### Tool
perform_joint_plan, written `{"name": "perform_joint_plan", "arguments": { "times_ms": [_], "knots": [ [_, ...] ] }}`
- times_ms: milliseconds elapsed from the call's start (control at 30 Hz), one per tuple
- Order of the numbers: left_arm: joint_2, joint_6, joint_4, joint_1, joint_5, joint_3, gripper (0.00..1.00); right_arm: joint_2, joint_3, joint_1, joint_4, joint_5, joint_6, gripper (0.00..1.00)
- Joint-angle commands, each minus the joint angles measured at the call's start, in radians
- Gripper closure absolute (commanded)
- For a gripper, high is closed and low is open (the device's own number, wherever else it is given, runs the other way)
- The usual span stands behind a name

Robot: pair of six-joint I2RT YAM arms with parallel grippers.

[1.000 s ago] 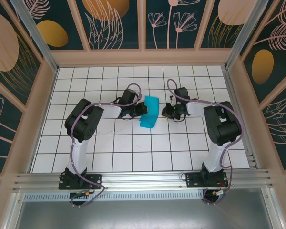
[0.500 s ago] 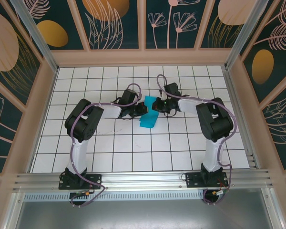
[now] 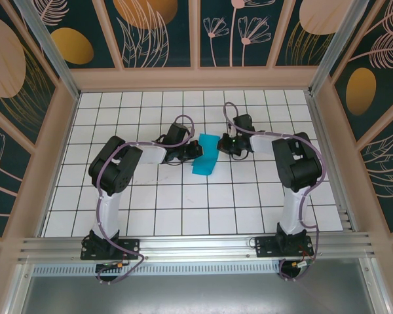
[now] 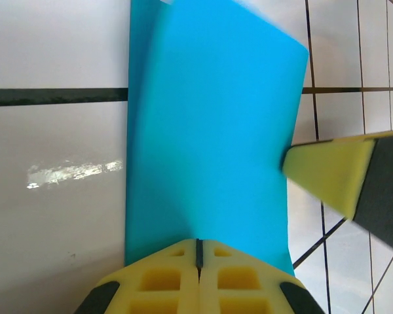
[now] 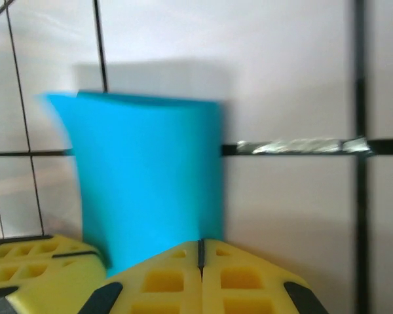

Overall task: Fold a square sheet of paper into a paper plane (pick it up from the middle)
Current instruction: First fold in half a square sheet of paper at the center of the table.

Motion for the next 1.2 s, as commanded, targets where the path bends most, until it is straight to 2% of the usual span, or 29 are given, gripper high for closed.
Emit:
{"name": "perform_joint_plan", "arguments": {
  "times_ms": [0, 100, 400, 733, 867, 1033, 1167],
  "knots": [
    [0.097, 0.018, -0.232, 0.012, -0.146, -0.074, 1.0, -0.07, 0.025, 0.01, -0.005, 0.011, 0.024, 1.0],
    [0.095, 0.017, -0.231, 0.013, -0.145, -0.072, 0.99, -0.096, 0.043, 0.056, 0.021, -0.001, 0.03, 1.0],
    [0.098, 0.018, -0.232, 0.013, -0.139, -0.071, 0.99, 0.059, 0.097, 0.063, 0.065, -0.092, 0.047, 1.0],
    [0.101, 0.022, -0.238, 0.013, -0.141, -0.075, 1.0, 0.103, 0.093, -0.026, 0.046, -0.025, 0.043, 1.0],
    [0.101, 0.019, -0.239, 0.013, -0.153, -0.084, 1.0, 0.125, 0.118, -0.065, 0.016, 0.056, 0.033, 1.0],
    [0.095, 0.018, -0.236, 0.013, -0.156, -0.089, 1.0, 0.093, 0.135, -0.082, 0.033, 0.063, 0.03, 1.0],
    [0.094, 0.017, -0.234, 0.013, -0.151, -0.085, 1.0, 0.013, 0.105, -0.065, 0.091, -0.003, 0.037, 1.0]
  ]
}}
